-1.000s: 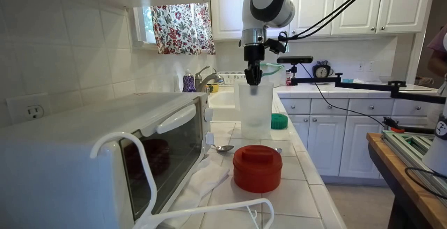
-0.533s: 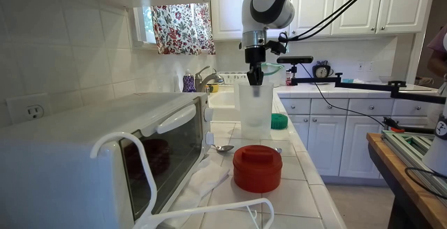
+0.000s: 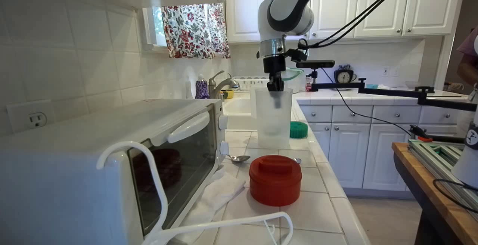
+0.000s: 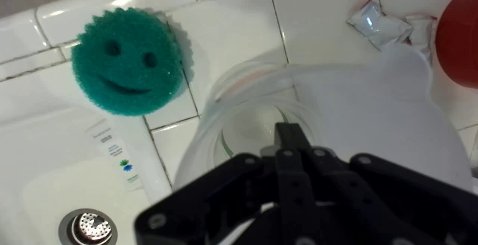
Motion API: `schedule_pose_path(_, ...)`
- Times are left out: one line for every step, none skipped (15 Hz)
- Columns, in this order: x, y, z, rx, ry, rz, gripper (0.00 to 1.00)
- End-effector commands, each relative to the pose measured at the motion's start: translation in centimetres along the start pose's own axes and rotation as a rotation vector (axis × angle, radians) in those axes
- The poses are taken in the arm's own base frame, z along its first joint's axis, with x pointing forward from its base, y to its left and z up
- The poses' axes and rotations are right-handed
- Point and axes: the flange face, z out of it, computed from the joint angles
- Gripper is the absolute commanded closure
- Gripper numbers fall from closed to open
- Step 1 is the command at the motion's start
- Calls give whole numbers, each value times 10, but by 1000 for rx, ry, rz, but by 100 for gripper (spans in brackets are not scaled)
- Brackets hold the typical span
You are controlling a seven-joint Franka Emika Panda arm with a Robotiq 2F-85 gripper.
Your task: Open the jug, move it to the right and then put some of its contents onto the counter
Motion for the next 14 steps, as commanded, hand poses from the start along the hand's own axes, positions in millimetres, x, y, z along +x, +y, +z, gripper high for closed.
schedule_pose_path(5, 4, 8, -32, -5, -2, 100)
schedule_pose_path(7, 5, 10, -36, -5, -4, 100)
schedule_pose_path(7, 5, 11, -41, -2, -5, 100)
schedule_pose_path(8, 5, 9, -43, 1, -5, 100)
schedule_pose_path(7, 5, 9, -44, 2, -5, 100)
schedule_pose_path(8, 5, 8, -43, 5, -5, 100)
schedule_pose_path(8, 5, 7, -43, 6, -4, 100)
schedule_pose_path(8, 5, 6, -42, 9, -3, 100)
schedule_pose_path(8, 4, 4, -38, 10, 1, 100)
schedule_pose_path(6, 3, 1, -33, 5, 5, 100)
schedule_pose_path(3, 2, -3, -33, -1, 9, 100)
schedule_pose_path(0, 1, -9, -35, 0, 11, 100)
schedule_pose_path(-2, 1, -16, -38, 4, 14, 100)
schedule_pose_path(-4, 0, -23, -40, 7, 18, 100)
